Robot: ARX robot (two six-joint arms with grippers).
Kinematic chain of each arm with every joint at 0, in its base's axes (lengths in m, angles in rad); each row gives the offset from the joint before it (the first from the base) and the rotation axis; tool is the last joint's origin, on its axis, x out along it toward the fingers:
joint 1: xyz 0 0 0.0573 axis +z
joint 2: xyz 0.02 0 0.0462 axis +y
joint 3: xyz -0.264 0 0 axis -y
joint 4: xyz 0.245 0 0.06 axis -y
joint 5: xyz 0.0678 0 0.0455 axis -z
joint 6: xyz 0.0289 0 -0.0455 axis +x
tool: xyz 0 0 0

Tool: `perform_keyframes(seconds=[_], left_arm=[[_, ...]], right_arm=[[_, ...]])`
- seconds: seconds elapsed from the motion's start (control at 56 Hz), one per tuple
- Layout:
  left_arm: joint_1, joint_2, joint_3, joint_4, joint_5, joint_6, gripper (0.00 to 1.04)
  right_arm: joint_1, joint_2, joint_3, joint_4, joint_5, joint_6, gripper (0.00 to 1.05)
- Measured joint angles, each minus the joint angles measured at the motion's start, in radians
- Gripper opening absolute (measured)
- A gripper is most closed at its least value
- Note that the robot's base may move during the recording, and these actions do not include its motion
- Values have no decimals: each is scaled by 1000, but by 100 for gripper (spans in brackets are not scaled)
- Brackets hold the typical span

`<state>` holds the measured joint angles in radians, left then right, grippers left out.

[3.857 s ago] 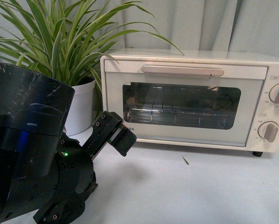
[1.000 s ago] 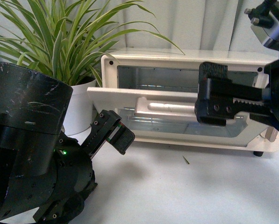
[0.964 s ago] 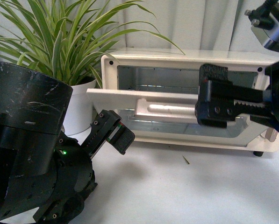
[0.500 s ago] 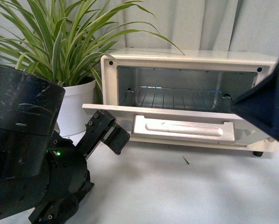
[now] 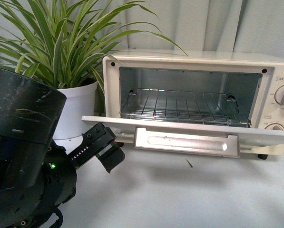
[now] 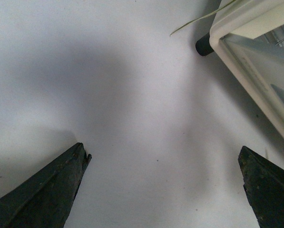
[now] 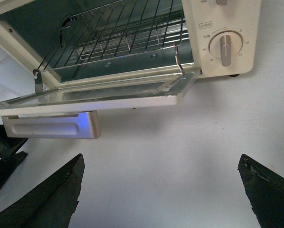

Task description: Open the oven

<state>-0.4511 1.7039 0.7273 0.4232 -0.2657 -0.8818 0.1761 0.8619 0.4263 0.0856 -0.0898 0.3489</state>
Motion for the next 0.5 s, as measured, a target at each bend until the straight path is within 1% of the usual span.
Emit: perform_keyframes(seconds=[0.054, 0.196, 0.5], left_arm=[[-14, 0, 5, -20, -30, 48, 98], [-42, 0, 11, -53, -74, 159, 98], [-62, 9, 11, -78, -153, 399, 98]], right_arm=[[-16, 0, -2, 0, -10, 1, 95], [-37, -2, -5, 0, -25, 6, 95], [-41, -7, -7, 0, -29, 7, 95]])
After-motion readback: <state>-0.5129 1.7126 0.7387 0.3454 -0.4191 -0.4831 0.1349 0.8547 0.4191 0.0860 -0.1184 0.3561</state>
